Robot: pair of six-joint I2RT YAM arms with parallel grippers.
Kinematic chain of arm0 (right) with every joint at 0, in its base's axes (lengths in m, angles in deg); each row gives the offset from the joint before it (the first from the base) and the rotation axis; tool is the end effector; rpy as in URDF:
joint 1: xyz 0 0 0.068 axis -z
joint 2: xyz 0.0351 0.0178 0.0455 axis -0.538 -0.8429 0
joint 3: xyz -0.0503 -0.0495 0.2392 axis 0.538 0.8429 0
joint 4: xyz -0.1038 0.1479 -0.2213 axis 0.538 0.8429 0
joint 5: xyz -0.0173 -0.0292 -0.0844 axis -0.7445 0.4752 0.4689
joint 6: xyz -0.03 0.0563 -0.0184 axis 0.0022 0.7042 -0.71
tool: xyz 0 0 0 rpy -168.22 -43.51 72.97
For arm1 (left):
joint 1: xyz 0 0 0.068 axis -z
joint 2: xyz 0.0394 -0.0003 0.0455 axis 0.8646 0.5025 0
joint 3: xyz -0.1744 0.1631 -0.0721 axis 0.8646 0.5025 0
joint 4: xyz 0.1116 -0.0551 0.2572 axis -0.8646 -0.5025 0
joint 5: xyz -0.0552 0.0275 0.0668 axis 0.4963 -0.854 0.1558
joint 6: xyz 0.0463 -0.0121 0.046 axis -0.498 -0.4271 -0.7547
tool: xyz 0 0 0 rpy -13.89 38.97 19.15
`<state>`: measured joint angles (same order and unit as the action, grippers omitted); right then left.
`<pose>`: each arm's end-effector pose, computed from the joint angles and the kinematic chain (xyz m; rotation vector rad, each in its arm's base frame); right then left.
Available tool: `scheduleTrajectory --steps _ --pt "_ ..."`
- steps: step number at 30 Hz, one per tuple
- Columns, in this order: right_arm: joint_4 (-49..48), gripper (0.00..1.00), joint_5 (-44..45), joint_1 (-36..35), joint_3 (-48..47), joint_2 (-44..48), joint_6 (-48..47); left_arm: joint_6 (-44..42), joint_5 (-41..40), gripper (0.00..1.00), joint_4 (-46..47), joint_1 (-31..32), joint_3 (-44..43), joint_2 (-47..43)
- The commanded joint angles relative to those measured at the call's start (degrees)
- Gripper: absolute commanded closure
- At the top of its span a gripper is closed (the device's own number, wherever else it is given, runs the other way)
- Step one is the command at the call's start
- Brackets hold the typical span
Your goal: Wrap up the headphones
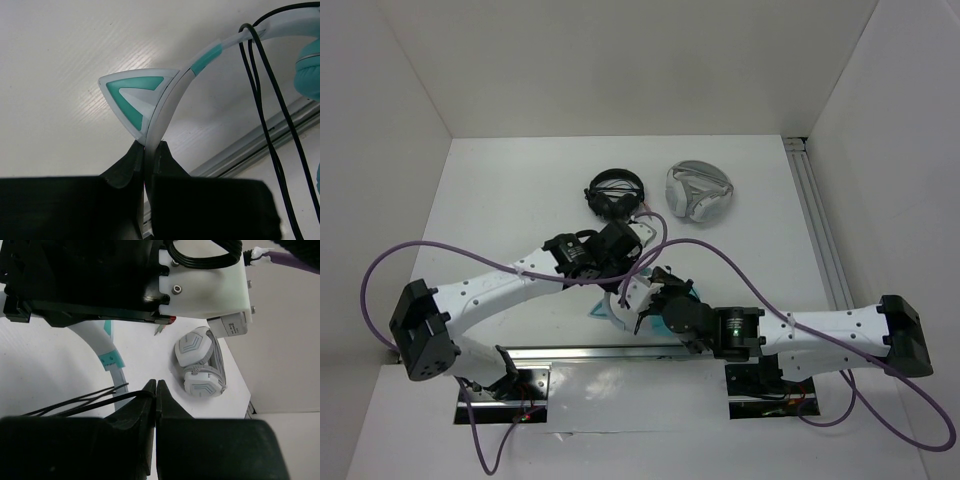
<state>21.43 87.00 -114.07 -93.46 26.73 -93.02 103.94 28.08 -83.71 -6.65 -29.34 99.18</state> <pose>0.0807 0.2662 0.2517 -1.1139 1.3979 -0.2295 0.2097 -0.2618 0.2398 0.7038 2.4086 -0.2410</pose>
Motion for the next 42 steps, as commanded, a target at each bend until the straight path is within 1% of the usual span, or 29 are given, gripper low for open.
scheduleTrajectory --steps 1,6,11,13,15,17,18,20,24,28,29,32,34,35,37,38,40,42 --pt "-11.4 0.95 9.5 1.3 -1.7 3.1 -3.1 -5.5 8.4 1.0 -7.4 1.6 1.2 -2.6" --pt "-11.4 0.95 9.5 1.3 -1.2 3.1 -3.7 -6.8 13.9 1.0 -6.9 1.6 2.2 -6.2" --pt "-12.0 0.94 10.9 1.3 -1.2 4.2 -4.3 -7.3 15.2 1.0 -6.9 1.6 2.2 -7.3" --pt "-12.0 0.9 11.6 1.3 -0.7 4.2 -4.3 -7.3 14.0 1.0 -6.9 1.6 2.2 -7.3" --pt "-12.7 0.82 11.6 1.3 -0.7 4.7 -4.3 -6.2 11.9 1.0 -6.9 1.6 2.2 -7.3" --pt "-12.7 0.79 11.6 1.3 0.0 4.7 -4.3 -6.2 10.4 1.0 -7.5 1.6 1.7 -7.9" --pt "-12.7 0.79 11.6 1.3 0.0 4.7 -4.3 -5.7 10.4 1.0 -7.5 1.6 1.7 -8.5" --pt "-12.7 0.73 11.6 1.3 0.6 4.7 -3.7 -5.7 9.8 1.0 -8.1 1.6 1.2 -9.2" --pt "-11.3 0.73 8.1 3.5 0.6 4.7 -1.5 -5.7 11.0 1.0 -8.7 1.6 1.2 -11.1" --pt "-10.6 0.73 6.7 4.8 0.6 4.7 0.3 -5.7 11.6 1.0 -8.7 1.6 1.2 -12.3" --pt "-10.6 0.71 6.2 5.5 0.6 4.7 1.0 -5.7 11.6 1.0 -8.7 1.6 1.2 -12.8" --pt "-9.6 0.6 3.9 8.1 0.6 4.2 3.1 -5.7 12.1 1.0 -8.7 1.6 1.2 -14.0" --pt "-9.6 0.6 2.1 10.0 0.6 3.7 4.9 -5.1 12.1 1.0 -8.7 1.6 1.2 -14.6" --pt "-8.7 0.6 -0.3 11.7 0.6 3.7 5.5 -5.1 12.1 1.0 -9.3 1.6 0.6 -14.6" --pt "-8.2 0.64 -2.4 13.4 0.0 2.4 6.0 -5.1 11.5 1.0 -9.3 1.6 0.6 -14.6" --pt "-7.3 0.64 -4.4 14.8 -0.5 2.4 6.9 -5.1 11.5 1.0 -9.8 1.6 0.1 -15.1" --pt "-6.6 0.68 -5.9 15.4 -1.1 0.9 7.4 -4.6 9.9 1.0 -9.8 1.6 0.0 -15.1" --pt "-6.6 0.68 -7.6 16.8 -1.1 0.9 7.4 -4.0 8.4 1.0 -9.8 1.6 0.0 -15.1"
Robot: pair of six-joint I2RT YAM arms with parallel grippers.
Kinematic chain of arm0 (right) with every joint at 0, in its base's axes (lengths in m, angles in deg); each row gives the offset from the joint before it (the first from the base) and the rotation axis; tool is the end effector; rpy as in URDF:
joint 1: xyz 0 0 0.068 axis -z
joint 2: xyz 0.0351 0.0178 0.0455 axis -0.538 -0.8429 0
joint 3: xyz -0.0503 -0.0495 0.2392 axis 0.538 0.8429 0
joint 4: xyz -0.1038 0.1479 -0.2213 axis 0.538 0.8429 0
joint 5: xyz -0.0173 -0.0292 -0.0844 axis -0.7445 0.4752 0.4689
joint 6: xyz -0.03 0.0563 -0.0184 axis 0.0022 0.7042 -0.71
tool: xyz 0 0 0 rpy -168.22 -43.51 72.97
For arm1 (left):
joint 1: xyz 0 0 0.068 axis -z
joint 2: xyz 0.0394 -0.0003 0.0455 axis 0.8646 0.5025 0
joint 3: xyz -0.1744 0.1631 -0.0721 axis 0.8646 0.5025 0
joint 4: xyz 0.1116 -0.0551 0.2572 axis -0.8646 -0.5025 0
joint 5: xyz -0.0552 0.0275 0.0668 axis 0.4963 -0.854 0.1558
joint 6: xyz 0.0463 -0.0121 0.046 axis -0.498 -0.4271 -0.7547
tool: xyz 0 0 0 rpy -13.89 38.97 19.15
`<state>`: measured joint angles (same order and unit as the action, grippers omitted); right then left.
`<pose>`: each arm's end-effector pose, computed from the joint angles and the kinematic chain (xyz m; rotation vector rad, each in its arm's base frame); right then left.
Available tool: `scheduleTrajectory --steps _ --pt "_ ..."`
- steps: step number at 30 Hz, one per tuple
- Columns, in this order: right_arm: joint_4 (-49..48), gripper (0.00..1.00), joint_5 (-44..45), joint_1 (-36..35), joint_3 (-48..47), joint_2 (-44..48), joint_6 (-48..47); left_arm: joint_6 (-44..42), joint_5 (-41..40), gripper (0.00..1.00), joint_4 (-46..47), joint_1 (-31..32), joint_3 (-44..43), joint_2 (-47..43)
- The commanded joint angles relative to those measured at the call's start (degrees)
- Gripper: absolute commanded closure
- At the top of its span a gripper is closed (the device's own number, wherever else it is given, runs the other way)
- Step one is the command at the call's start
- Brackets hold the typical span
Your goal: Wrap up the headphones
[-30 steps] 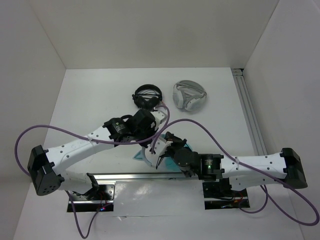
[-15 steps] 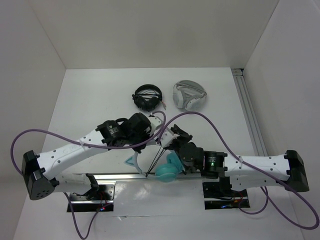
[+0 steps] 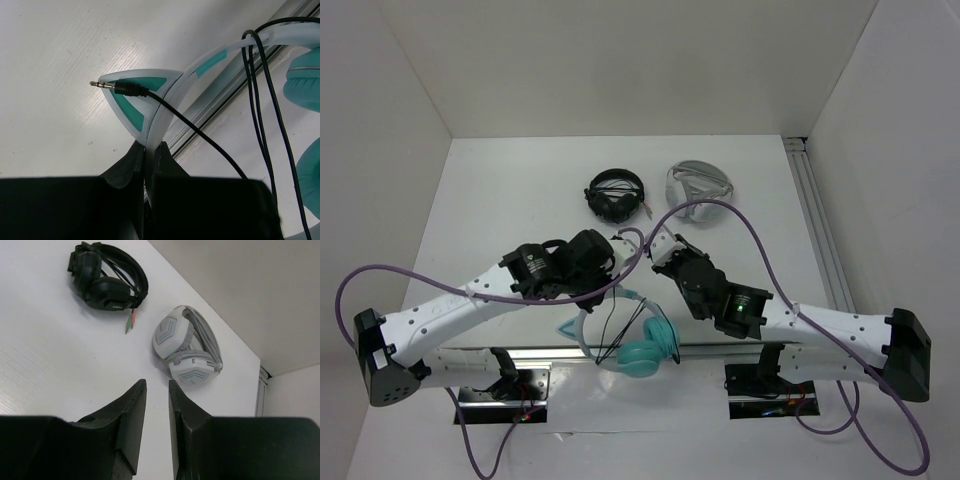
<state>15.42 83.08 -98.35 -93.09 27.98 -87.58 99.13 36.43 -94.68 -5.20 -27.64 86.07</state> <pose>0.1485 0.2373 0.2651 -0.7925 1.5303 -0.2282 0.1648 -0.2263 0.2804 0.9060 2.3914 -0.3840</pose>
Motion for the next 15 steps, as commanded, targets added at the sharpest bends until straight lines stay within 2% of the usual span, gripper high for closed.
scheduleTrajectory --steps 1,5,10,15 --pt "-0.6 0.68 -4.3 1.1 -1.5 -1.1 2.7 0.8 -0.5 1.0 0.6 0.1 -2.2 -2.0" --pt "-1.2 0.68 -4.3 3.9 -1.5 -2.1 4.8 1.5 -3.2 1.0 -2.2 -1.1 -3.8 0.5" --pt "-0.7 0.56 -9.8 10.0 -2.7 -0.7 10.4 3.3 -11.6 1.0 -5.1 -1.1 -6.0 7.0" --pt "2.4 0.54 -13.4 13.9 -5.4 -0.6 13.8 4.7 -13.7 1.0 -6.6 -1.1 -7.0 11.5"
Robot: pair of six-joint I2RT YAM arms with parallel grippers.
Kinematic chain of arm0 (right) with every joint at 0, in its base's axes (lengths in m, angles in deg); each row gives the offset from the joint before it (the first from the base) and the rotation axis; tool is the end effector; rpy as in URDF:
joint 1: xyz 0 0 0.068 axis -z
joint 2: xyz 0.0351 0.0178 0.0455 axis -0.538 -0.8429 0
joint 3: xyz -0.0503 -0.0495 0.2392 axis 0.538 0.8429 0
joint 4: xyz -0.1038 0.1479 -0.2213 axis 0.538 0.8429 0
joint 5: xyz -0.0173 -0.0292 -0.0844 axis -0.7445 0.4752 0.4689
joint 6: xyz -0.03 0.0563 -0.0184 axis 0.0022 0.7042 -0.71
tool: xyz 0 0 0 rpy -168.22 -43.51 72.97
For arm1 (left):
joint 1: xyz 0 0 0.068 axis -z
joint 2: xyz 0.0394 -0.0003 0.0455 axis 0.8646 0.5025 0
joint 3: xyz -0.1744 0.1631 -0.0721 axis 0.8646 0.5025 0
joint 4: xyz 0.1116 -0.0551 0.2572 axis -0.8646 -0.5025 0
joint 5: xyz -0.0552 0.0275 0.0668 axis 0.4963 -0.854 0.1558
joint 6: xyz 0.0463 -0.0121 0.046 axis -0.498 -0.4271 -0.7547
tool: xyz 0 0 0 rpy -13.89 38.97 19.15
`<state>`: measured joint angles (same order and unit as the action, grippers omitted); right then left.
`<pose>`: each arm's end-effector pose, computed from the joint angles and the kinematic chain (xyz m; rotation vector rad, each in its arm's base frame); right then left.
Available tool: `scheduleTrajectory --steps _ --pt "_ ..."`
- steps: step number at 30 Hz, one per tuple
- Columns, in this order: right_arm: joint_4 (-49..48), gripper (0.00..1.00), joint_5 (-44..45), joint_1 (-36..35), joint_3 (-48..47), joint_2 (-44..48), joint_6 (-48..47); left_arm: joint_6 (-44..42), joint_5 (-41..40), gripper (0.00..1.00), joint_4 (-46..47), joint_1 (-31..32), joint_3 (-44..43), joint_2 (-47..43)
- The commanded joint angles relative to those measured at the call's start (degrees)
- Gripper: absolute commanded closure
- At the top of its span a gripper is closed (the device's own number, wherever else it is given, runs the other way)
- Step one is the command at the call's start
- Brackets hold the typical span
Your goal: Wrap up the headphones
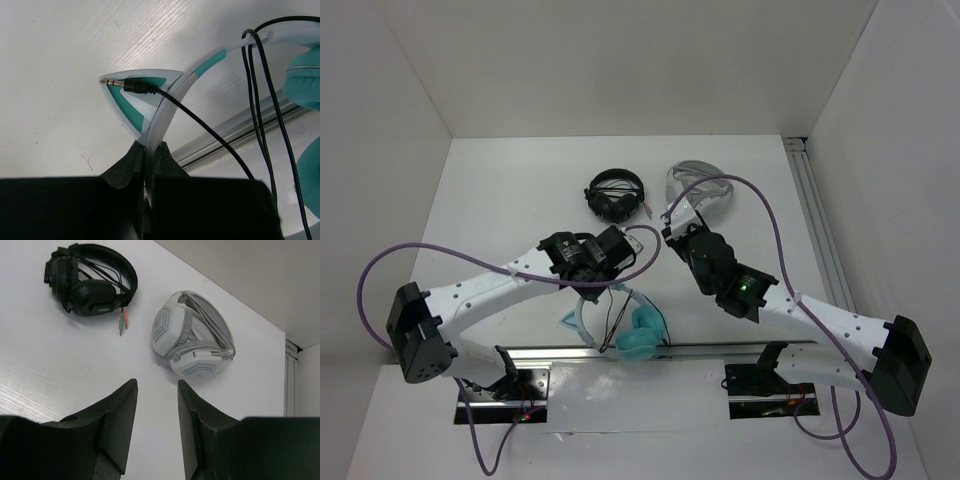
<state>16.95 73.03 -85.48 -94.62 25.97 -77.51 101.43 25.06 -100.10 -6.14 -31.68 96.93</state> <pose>0.1994 0.2120 0.2618 -0.6252 1.6589 -0.1294 0.1905 -0.2361 0.2483 0.8273 2.5243 -0.0179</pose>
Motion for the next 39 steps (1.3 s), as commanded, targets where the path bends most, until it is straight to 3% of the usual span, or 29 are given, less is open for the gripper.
scheduleTrajectory --steps 1,10,18,20,22,23,33,39 --pt "0.9 0.54 -3.4 1.1 -3.9 1.4 3.7 2.4 -2.4 1.0 -1.1 -0.2 -3.6 1.9" --pt "2.4 0.53 -5.6 2.7 -5.7 -1.5 7.4 -0.8 -1.2 1.0 -2.7 -0.2 -10.3 6.7" --pt "7.0 0.45 -4.4 3.4 -9.3 -3.3 11.8 -0.5 4.0 1.0 7.5 -13.9 -4.8 5.5" --pt "7.6 0.38 -3.8 3.9 -9.3 -2.0 12.6 0.0 4.0 1.0 9.0 -16.1 -3.8 5.5" --pt "8.8 0.06 -3.8 3.9 -10.5 -0.7 14.0 0.0 4.6 1.0 10.1 -17.6 -3.1 5.0" --pt "8.8 0.0 -3.8 3.9 -10.5 -0.7 14.0 0.0 5.4 1.0 11.5 -18.9 -2.4 5.0" --pt "10.4 0.0 -3.1 3.9 -11.2 3.4 17.1 1.2 8.1 1.0 15.6 -21.6 1.7 4.3" --pt "14.0 0.0 -1.4 3.9 -14.4 5.1 20.8 4.1 8.6 1.0 15.6 -20.1 0.5 3.8"
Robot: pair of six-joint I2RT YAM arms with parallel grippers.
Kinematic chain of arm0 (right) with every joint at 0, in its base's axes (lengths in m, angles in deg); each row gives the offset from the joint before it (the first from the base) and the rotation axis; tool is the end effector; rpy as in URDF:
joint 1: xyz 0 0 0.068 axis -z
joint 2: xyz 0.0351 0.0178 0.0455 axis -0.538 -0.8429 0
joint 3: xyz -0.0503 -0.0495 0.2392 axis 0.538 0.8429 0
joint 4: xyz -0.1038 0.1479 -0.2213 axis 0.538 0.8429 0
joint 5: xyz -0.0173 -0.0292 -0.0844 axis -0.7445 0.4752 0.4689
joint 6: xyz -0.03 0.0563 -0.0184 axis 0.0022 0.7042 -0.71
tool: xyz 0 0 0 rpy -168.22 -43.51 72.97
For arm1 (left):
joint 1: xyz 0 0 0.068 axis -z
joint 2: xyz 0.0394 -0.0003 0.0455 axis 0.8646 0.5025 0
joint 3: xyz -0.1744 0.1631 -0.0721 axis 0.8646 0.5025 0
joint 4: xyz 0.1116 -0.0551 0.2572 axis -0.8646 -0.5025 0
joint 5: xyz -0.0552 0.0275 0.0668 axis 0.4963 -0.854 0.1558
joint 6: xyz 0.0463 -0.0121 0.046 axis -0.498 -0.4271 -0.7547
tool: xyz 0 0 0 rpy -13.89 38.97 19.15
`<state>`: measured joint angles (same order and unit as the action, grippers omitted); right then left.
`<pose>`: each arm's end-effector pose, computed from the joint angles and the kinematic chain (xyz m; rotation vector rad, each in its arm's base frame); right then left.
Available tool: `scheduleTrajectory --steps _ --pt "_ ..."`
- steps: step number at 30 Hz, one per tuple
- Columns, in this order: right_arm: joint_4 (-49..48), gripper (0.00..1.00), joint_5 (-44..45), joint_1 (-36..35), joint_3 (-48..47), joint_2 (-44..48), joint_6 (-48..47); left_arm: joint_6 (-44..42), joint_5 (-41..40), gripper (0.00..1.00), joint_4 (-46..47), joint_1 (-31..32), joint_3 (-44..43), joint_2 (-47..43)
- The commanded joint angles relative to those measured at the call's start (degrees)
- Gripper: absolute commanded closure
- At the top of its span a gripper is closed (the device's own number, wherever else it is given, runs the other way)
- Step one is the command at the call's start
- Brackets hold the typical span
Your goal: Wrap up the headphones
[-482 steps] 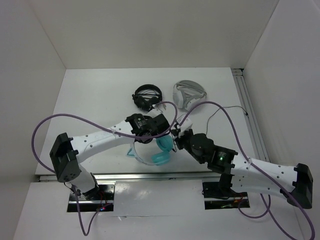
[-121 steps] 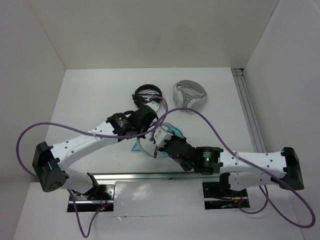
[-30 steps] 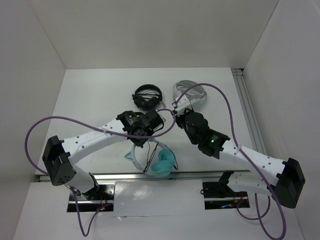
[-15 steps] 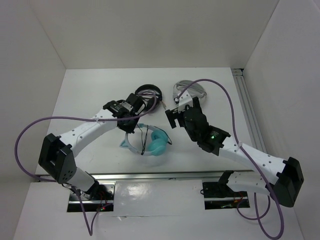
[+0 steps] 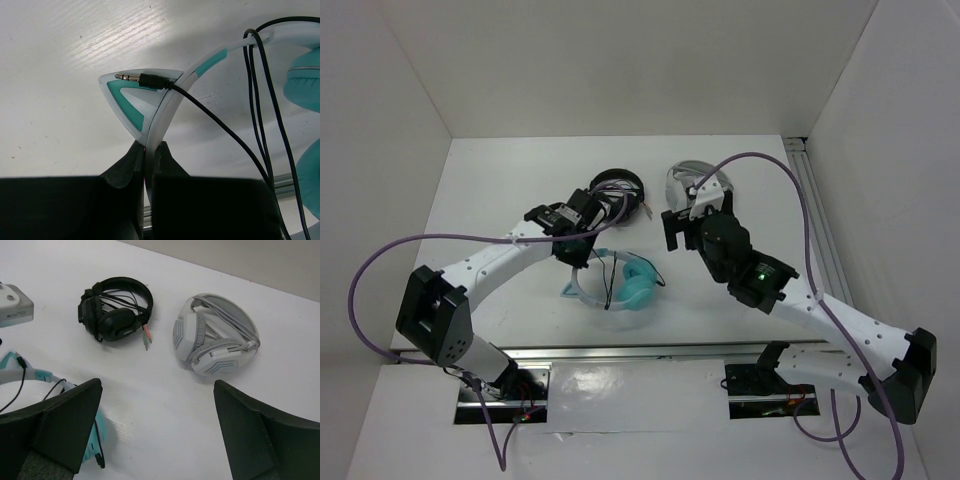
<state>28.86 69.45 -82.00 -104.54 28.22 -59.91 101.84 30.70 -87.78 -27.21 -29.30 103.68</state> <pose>0.2061 0.1969 0.3158 -0.3541 1.7418 0.1059 0.2880 -0.1741 0.2097 0.3624 2.6235 -0.0518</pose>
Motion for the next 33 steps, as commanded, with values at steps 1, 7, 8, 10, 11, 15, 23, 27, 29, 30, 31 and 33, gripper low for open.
scheduleTrajectory --steps 1,7,8,10,11,15,23,27,29,30,31,33 --pt "2.6 0.0 2.2 0.4 -5.6 3.7 3.2 5.0 2.3 1.0 3.3 1.8 -2.8 -2.9" --pt "7.3 0.0 6.8 0.4 -10.4 7.2 5.8 13.2 -2.5 1.0 5.2 12.7 -9.3 4.7" --pt "8.0 0.0 7.6 0.4 -11.2 8.0 6.6 14.0 -3.7 1.0 5.2 13.9 -12.4 6.7" --pt "10.6 0.0 7.6 0.4 -13.9 10.0 6.6 16.1 -5.7 1.0 6.0 16.7 -15.4 10.7" --pt "11.5 0.0 7.6 0.4 -14.9 10.5 6.6 16.1 -5.7 1.0 6.7 17.3 -18.0 14.3" --pt "13.7 0.0 7.6 0.4 -17.8 14.4 6.6 17.7 -6.3 1.0 10.6 19.5 -25.5 24.2" --pt "17.9 0.0 7.0 0.4 -21.2 17.9 6.1 19.0 -10.6 1.0 11.3 26.5 -46.4 44.2" --pt "19.6 0.0 7.6 0.4 -21.7 19.1 6.1 21.5 -9.9 1.0 11.8 27.8 -52.5 48.6" --pt "20.3 0.0 7.6 0.4 -21.7 19.6 6.1 21.5 -9.3 1.0 13.2 28.3 -53.4 49.1" --pt "20.9 0.0 7.6 0.4 -21.7 19.6 6.1 22.0 -9.2 1.0 13.9 28.3 -54.6 50.0" --pt "20.9 0.0 7.6 0.4 -22.3 19.6 6.1 22.0 -8.5 0.98 13.9 28.8 -55.3 51.0" --pt "21.5 0.0 7.6 0.4 -22.3 19.6 6.1 22.0 -7.6 0.92 15.1 29.4 -56.4 52.3"
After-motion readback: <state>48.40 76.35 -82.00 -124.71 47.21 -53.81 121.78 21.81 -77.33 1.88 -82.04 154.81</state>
